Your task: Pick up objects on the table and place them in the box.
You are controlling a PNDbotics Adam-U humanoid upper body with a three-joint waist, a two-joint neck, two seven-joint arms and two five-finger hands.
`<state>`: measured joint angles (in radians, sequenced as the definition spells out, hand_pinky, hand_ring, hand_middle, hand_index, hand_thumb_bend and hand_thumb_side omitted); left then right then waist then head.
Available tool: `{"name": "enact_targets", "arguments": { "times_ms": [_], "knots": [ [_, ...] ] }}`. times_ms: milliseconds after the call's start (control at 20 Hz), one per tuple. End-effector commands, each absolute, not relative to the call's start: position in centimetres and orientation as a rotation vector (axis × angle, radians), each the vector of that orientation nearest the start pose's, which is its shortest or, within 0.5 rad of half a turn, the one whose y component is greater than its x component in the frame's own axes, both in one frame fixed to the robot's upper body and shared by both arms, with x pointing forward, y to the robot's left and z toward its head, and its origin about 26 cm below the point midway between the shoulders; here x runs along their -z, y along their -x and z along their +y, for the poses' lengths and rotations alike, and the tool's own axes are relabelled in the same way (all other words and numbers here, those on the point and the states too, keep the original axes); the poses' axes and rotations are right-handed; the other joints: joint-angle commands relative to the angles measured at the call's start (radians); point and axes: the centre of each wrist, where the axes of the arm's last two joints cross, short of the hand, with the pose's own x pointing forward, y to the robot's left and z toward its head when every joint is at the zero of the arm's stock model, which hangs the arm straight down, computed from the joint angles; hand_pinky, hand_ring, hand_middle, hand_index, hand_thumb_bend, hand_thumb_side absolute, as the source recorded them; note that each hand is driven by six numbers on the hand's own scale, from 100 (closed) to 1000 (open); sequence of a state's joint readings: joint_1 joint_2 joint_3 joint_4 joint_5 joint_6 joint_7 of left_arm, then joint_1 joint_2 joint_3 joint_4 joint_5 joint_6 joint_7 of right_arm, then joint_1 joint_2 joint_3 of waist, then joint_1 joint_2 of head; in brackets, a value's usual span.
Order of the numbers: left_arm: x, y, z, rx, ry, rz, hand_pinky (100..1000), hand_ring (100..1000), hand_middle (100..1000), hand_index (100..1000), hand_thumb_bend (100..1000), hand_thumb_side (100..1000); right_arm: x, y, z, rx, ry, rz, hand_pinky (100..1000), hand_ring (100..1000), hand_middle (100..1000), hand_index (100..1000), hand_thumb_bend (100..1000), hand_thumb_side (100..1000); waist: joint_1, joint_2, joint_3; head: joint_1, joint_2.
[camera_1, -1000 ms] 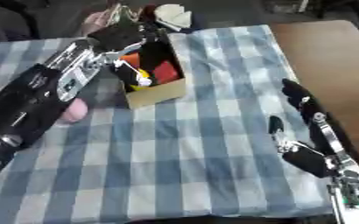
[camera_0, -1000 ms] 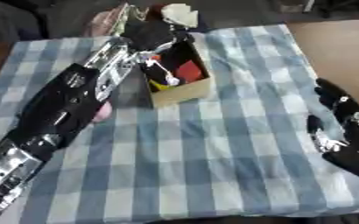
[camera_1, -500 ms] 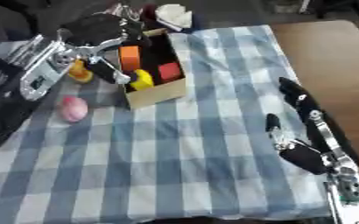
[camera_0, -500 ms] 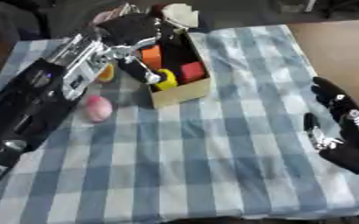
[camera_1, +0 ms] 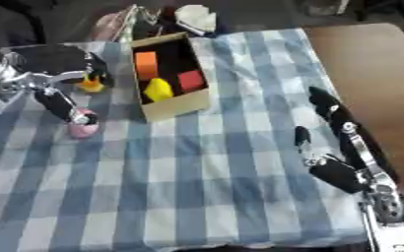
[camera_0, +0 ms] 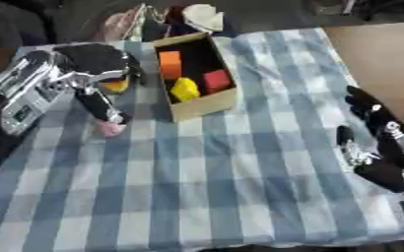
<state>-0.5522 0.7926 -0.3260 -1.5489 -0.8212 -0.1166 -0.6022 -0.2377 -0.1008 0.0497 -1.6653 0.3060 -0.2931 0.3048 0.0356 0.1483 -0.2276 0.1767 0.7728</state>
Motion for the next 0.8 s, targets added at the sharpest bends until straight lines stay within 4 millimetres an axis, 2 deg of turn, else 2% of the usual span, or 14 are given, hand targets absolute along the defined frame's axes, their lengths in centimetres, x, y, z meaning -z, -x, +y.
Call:
{"name": "enact_targets", "arguments": {
  "times_ms": [50, 250, 400, 450, 550, 700, 800],
  "knots": [
    [-19.9, -37.8, 32.8, 1.825, -0.973, -1.049, 726, 636, 635, 779, 472, 294, -9.0, -33.0, -22.6, -0.779, 0.071, -2.089, 1000, 1000, 1000, 1000, 100, 424, -0.005, -0.013, 0.001, -0.004, -0.003],
    [-18.3, -38.4, 33.5, 1.830, -0.942, -0.964, 728, 645, 649, 788, 494, 328, -9.0, -33.0, -22.6, -0.777, 0.072, -2.091, 1000, 1000, 1000, 1000, 100, 423, -0.008, -0.012, 0.002, -0.005, -0.003],
    [-17.2, -38.8, 33.9, 1.843, -0.917, -0.905, 725, 641, 645, 784, 532, 308, -9.0, -33.1, -22.5, -0.778, 0.071, -2.092, 1000, 1000, 1000, 1000, 100, 423, -0.010, -0.010, 0.003, -0.006, -0.003],
    [-16.9, -38.9, 34.0, 1.849, -0.906, -0.891, 725, 638, 643, 782, 499, 322, -9.0, -33.1, -22.5, -0.777, 0.071, -2.092, 1000, 1000, 1000, 1000, 100, 423, -0.011, -0.010, 0.003, -0.007, -0.003],
    [-16.6, -39.0, 34.2, 1.864, -0.885, -0.867, 718, 627, 632, 772, 500, 304, -9.0, -33.1, -22.6, -0.776, 0.073, -2.092, 1000, 1000, 1000, 1000, 100, 423, -0.011, -0.009, 0.003, -0.007, -0.003],
    [-16.7, -39.0, 34.3, 1.879, -0.880, -0.850, 671, 561, 555, 706, 485, 189, -9.0, -33.1, -22.6, -0.776, 0.072, -2.092, 1000, 1000, 1000, 1000, 100, 423, -0.011, -0.008, 0.005, -0.007, -0.003],
    [-17.1, -38.9, 34.3, 1.872, -0.900, -0.869, 640, 510, 492, 647, 452, 174, -8.9, -33.1, -22.6, -0.777, 0.072, -2.092, 1000, 1000, 1000, 1000, 100, 423, -0.011, -0.008, 0.006, -0.008, -0.003]
  ]
}}
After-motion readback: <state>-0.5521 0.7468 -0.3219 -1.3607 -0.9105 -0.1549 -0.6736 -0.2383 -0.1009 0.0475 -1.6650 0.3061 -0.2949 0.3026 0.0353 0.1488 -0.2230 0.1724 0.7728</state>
